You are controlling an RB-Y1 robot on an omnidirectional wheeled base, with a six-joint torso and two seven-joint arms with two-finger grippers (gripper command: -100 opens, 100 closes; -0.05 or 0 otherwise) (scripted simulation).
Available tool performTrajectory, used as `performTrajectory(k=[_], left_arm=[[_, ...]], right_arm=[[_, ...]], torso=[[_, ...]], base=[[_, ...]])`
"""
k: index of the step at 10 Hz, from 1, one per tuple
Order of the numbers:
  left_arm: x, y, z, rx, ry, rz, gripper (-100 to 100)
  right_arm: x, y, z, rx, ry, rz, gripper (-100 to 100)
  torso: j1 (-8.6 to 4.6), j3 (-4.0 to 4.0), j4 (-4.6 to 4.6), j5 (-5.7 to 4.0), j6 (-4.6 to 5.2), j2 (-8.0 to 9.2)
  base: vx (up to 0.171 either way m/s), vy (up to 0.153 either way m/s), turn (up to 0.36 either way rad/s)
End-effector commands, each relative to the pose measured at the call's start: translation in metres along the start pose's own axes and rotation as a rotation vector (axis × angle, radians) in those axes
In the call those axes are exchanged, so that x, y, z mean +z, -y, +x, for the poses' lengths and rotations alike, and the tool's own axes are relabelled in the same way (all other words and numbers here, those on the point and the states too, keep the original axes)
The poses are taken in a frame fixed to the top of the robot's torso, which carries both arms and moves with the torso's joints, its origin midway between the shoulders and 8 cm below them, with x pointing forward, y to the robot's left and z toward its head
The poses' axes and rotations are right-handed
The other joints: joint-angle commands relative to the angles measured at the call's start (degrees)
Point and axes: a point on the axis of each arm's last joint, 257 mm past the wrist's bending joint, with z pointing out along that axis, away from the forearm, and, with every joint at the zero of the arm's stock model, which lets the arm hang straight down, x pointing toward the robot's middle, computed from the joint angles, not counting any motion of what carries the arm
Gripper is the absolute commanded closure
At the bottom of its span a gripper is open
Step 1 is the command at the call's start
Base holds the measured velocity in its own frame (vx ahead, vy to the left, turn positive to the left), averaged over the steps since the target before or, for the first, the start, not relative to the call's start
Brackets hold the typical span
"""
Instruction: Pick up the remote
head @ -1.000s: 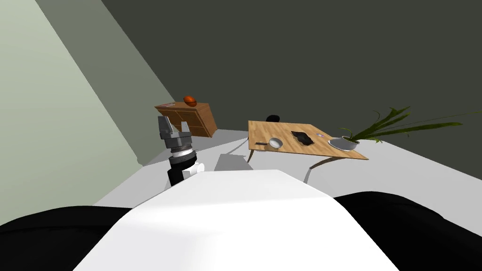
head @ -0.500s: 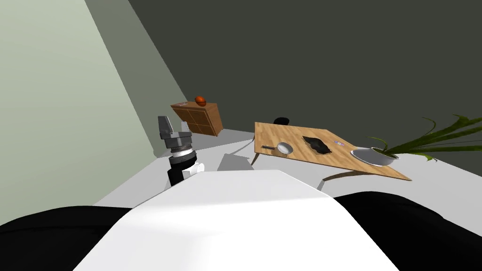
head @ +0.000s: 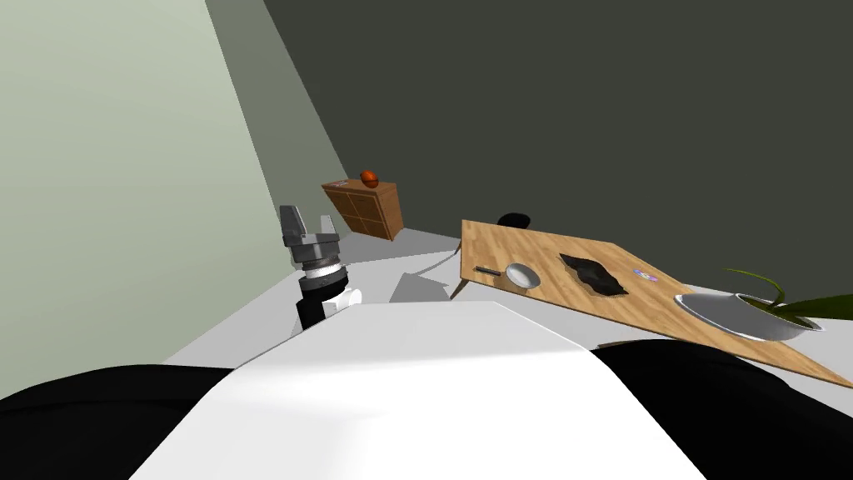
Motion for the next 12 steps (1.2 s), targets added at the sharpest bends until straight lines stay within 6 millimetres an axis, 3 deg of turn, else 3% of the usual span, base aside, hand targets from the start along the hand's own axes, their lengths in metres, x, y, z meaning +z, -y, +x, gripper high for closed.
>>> performTrajectory(k=[1, 2, 3, 4, 6, 7, 10, 12], left_arm=[[0.0, 0.0, 0.0, 0.0, 0.0, 0.0, 0], [0.0, 0.0, 0.0, 0.0, 0.0, 0.0, 0], [0.0, 0.0, 0.0, 0.0, 0.0, 0.0, 0], [0.0, 0.0, 0.0, 0.0, 0.0, 0.0, 0], [0.0, 0.0, 0.0, 0.0, 0.0, 0.0, 0], [0.0, 0.0, 0.0, 0.0, 0.0, 0.0, 0], [0.0, 0.0, 0.0, 0.0, 0.0, 0.0, 0], [0.0, 0.0, 0.0, 0.0, 0.0, 0.0, 0]], right_arm=[[-0.028, 0.023, 0.032, -0.05, -0.09, 0.043, -100], [-0.032, 0.026, 0.033, -0.054, -0.095, 0.047, -100], [-0.056, 0.046, 0.056, -0.095, -0.165, 0.079, -100], [-0.058, 0.049, 0.057, -0.099, -0.169, 0.082, -100], [-0.108, 0.088, 0.09, -0.178, -0.291, 0.141, -100], [-0.114, 0.093, 0.092, -0.182, -0.302, 0.15, -100], [-0.19, 0.149, 0.117, -0.29, -0.455, 0.239, -100], [-0.19, 0.149, 0.117, -0.29, -0.455, 0.239, -100]], torso=[[0.0, 0.0, 0.0, 0.0, 0.0, 0.0], [-0.01, -0.05, -0.01, 0.0, -0.04, -0.1], [-0.04, -0.01, -0.01, -0.01, 0.02, -0.01], [0.01, -0.01, 0.0, 0.01, -0.03, -0.04], [0.01, -0.07, -0.02, 0.0, -0.04, -0.14], [0.05, -0.2, -0.07, 0.02, -0.07, -0.37], [0.09, -0.17, -0.05, 0.01, -0.05, -0.32], [0.0, -0.23, -0.09, -0.02, 0.04, -0.38]], base=[[0.135, 0.046, 0.286], [0.107, 0.025, 0.132], [0.114, 0.047, 0.254], [0.103, 0.027, 0.116], [0.186, 0.051, 0.349], [0.157, 0.0, 0.105], [0.197, 0.026, 0.296], [0.14, -0.008, 0.044]])
